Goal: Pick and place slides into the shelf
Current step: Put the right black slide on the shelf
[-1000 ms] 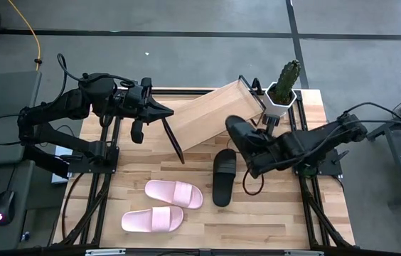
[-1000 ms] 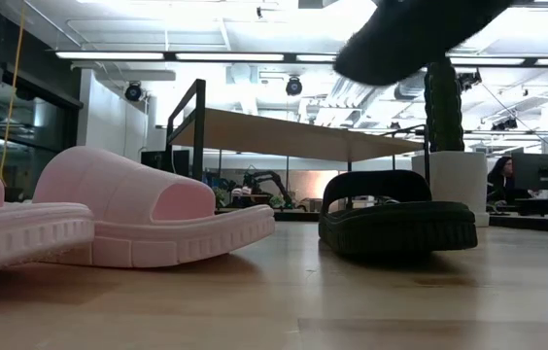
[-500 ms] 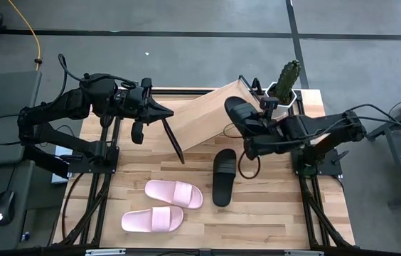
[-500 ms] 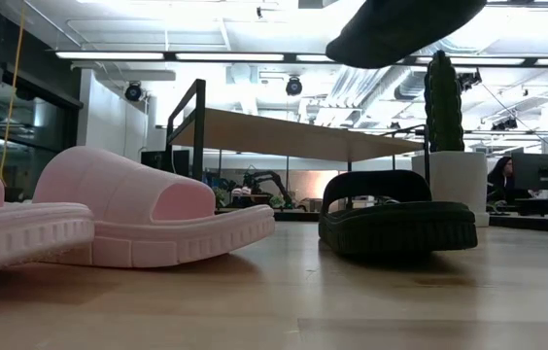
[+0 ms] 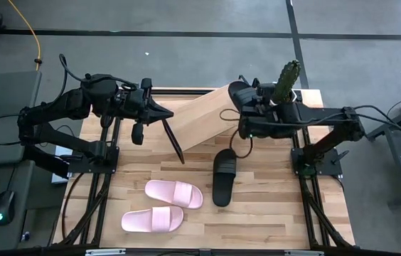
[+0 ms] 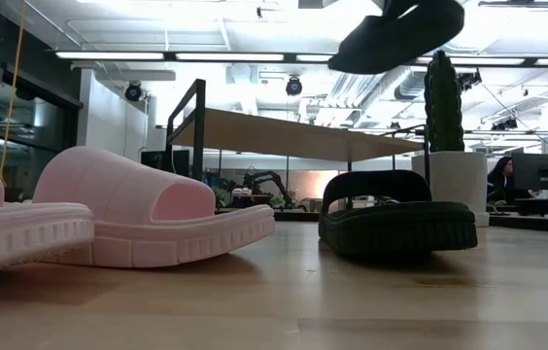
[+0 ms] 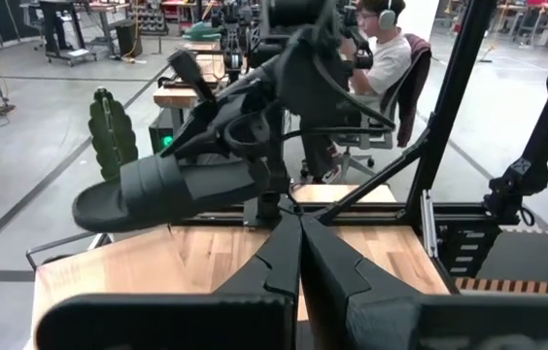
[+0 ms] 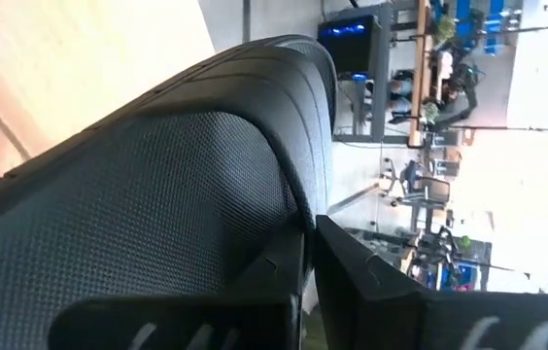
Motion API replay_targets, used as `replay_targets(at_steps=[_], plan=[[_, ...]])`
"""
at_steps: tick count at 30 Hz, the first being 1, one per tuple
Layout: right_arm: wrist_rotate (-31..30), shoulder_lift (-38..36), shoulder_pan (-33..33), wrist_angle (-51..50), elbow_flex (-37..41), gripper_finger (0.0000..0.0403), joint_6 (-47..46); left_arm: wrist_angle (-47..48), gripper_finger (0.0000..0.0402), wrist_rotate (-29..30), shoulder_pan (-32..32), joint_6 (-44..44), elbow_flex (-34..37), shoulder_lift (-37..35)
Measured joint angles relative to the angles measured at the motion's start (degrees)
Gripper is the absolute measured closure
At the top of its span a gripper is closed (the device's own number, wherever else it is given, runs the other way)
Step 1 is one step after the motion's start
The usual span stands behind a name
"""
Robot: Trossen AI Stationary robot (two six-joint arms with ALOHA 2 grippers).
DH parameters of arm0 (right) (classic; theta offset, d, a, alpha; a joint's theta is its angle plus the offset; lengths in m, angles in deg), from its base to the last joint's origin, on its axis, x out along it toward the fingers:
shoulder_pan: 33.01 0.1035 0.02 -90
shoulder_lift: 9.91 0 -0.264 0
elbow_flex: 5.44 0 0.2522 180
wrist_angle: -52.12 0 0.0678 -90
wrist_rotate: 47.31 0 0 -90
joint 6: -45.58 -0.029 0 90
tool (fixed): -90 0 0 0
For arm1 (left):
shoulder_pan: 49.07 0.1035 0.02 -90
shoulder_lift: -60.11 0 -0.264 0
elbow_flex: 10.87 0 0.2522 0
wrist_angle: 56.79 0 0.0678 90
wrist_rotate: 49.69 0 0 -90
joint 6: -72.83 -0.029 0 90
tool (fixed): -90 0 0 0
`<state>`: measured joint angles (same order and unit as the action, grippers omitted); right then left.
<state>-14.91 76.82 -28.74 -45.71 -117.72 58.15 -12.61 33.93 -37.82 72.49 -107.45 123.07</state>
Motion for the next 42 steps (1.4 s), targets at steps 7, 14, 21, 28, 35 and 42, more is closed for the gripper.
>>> replay_targets(at_steps=[7,14,21,28,35,42], plan=[[8.28,-2.44,-6.14,13.07,0.03,0.0403,13.83,-0.17,0.0401,0.01,-0.02,-1.41,0.00,0.00],[13.98,-4.32,-11.06,16.66,0.03,0.0403,19.39,0.91,0.0401,-0.01,0.00,-1.41,0.00,0.02],[19.34,-4.30,-14.46,18.21,0.03,0.0403,22.04,1.52,0.0401,0.00,-0.01,-1.38,0.00,0.02],[23.22,-4.26,-17.36,21.46,0.03,0.0403,26.49,1.53,0.0401,0.01,0.00,-1.38,0.00,0.02],[27.80,-4.24,-21.96,23.19,0.03,0.0403,28.47,1.51,0.0401,0.01,0.00,-1.38,0.00,0.02],[32.82,-4.22,-26.92,25.92,0.03,0.0403,30.13,1.52,0.0401,0.01,-0.02,-1.37,0.00,0.02]])
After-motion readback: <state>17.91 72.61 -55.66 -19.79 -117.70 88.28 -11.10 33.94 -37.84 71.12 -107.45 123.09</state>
